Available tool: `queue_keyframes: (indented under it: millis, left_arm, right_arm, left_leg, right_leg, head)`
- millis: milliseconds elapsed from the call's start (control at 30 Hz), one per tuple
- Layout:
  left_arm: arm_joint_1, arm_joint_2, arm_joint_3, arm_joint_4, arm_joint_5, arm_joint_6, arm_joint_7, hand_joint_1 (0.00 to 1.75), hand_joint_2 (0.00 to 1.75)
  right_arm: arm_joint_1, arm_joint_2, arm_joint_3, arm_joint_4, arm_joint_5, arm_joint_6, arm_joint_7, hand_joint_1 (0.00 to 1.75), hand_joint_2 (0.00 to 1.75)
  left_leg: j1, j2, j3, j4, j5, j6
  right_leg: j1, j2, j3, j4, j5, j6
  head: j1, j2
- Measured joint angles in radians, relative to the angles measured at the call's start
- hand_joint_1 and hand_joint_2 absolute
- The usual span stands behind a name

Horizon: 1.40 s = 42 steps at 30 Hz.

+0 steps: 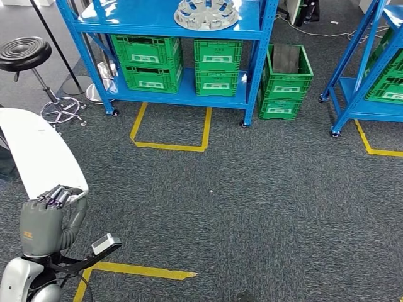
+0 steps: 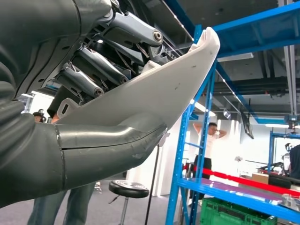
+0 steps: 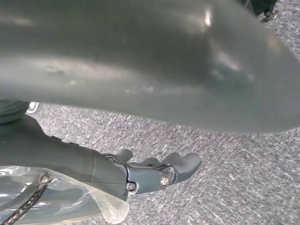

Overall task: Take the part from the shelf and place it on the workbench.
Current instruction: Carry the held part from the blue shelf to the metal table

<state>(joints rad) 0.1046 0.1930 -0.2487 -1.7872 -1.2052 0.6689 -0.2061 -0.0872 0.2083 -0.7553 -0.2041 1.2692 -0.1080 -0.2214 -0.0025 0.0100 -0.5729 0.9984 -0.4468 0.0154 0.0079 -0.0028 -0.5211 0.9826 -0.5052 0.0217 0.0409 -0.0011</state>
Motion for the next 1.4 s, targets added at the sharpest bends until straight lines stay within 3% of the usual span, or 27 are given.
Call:
queue_keyframes:
  millis: [200,1400]
  left_arm:
    - [0.002,0.0,0.0,0.0,0.002,0.001,-0.001,1.75,1.75]
    - [0.057,-0.003,0.04,-0.019,0.021,0.009,-0.038,1.75,1.75]
  right_arm:
    - [0.001,0.0,0.0,0.0,-0.002,0.0,-0.005,0.0,0.0]
    - [0.002,0.002,0.009,0.0,-0.014,-0.039,-0.019,0.0,0.0]
  left_leg:
    - [0.0,0.0,-0.004,0.0,0.003,-0.005]
    - [-0.005,0.0,-0.01,0.002,0.004,-0.002]
  right_leg:
    - [0.0,0.0,-0.004,0.002,0.001,-0.003]
    - [-0.007,-0.001,-0.018,0.002,0.005,0.002]
  head:
    - [0.0,0.0]
    - [0.0,0.0]
